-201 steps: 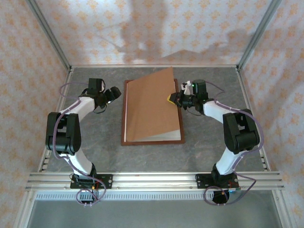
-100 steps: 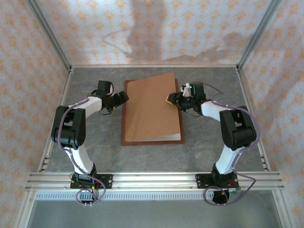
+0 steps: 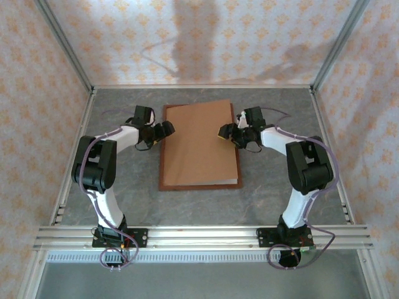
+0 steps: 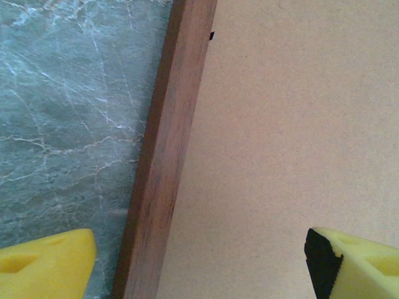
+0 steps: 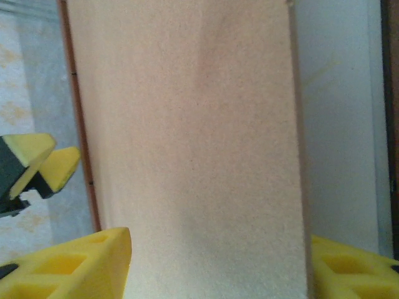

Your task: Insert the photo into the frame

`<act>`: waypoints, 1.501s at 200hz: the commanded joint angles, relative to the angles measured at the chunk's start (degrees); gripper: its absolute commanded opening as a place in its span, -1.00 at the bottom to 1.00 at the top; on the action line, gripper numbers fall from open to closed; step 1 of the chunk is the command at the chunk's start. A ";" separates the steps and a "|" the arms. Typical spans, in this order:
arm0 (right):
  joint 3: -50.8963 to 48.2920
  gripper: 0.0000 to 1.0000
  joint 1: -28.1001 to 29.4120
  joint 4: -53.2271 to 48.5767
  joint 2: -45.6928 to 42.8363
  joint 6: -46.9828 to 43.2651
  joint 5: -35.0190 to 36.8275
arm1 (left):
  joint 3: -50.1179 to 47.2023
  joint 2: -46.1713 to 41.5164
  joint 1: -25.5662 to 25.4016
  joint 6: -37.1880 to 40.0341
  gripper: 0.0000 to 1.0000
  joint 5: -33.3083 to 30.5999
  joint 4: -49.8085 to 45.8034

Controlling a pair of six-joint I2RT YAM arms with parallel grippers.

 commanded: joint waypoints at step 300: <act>12.31 0.45 2.14 -22.32 4.47 -11.12 14.67 | 2.44 2.81 -1.50 -0.58 0.73 3.15 1.53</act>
